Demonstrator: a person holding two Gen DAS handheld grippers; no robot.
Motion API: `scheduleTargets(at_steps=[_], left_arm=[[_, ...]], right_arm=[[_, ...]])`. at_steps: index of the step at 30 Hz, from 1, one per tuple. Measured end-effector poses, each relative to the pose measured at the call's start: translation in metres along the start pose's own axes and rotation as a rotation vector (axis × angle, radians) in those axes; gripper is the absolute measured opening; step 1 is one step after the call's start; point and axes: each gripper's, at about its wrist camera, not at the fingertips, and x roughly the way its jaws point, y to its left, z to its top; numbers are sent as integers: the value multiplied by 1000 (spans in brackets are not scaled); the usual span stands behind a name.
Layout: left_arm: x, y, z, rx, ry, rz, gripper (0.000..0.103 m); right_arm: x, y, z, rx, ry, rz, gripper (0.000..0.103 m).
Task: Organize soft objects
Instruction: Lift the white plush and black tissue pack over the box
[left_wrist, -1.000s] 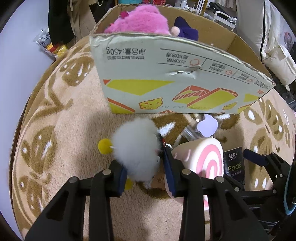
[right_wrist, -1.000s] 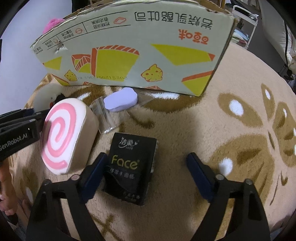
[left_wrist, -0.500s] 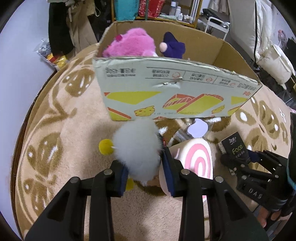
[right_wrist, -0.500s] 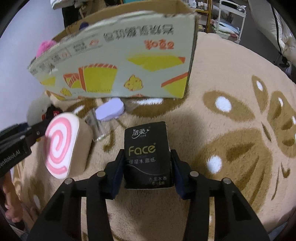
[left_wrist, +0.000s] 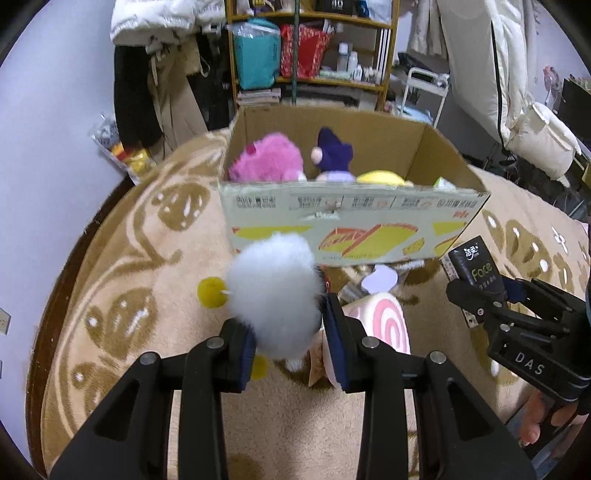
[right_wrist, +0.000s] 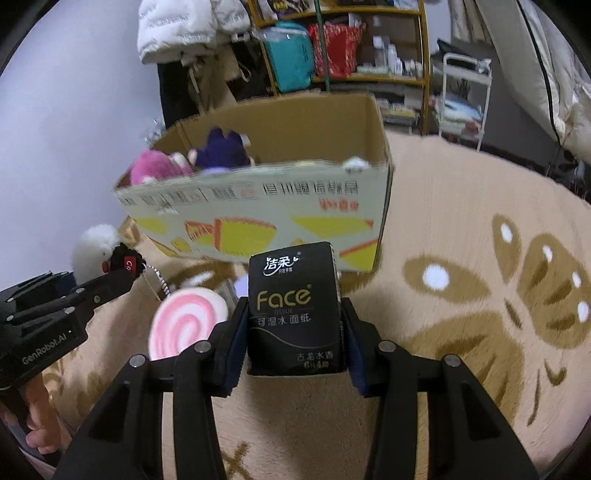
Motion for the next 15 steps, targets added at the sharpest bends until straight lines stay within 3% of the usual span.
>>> scheduleTargets(at_steps=[7,15], left_arm=[[-27,-3,0,8,-114,22,33],[-52,-16,1,47,-231,40,33]], right_arm=[[-35,-1,7,11,-116,8,49],[-47,-19,27,47,-233,36,49]])
